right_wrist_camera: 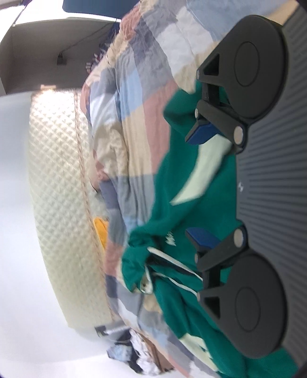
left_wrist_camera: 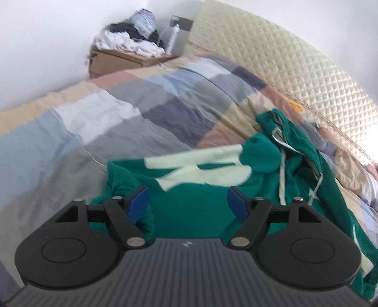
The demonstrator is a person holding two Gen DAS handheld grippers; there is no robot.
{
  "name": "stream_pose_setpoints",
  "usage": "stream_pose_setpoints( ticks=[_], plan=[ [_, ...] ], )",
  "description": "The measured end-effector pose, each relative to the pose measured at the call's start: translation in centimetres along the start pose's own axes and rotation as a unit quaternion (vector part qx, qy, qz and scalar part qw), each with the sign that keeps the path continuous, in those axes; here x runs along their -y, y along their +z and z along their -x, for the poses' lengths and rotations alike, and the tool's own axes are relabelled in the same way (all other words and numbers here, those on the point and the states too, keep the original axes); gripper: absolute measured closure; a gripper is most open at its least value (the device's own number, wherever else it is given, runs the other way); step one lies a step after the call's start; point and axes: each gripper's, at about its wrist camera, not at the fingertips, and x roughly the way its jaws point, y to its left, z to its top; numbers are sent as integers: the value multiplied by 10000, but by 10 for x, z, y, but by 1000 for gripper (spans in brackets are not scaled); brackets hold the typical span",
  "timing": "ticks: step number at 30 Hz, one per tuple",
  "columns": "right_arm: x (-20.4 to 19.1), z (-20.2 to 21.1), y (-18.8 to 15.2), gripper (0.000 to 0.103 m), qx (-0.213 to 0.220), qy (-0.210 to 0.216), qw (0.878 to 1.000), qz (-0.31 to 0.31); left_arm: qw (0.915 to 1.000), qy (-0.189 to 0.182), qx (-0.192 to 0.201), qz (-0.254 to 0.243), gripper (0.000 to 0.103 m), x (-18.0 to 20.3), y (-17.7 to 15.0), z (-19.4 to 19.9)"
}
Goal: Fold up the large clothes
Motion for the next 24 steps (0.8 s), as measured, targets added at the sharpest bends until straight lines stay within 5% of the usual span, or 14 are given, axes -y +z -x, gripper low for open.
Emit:
stream_pose_setpoints(
  ticks=[5,11,15,18,24],
  plan=[
    [33,-22,19,21,-105,-192,9997,-132,9983,480,-20,-331,11,-7,8,-4],
    [86,-74,2,19,-687,-832,9939,-210,9844,1065,-389,-1343,9,4,-1,-47],
    [130,-90,-9,19,-847,-1029,9848,-1115,9735,1411,-545,-1713,9,3,-8,-84],
    [151,-96,-19,12,-834,-1001,9776,-1652,9701,1781,-429,-1592,9,-6,-6,-101],
    [149,-121,-39,10,-1436,-408,9748,-1659,9753,1727,-834,-1097,11,-34,-3,-134]
  ],
)
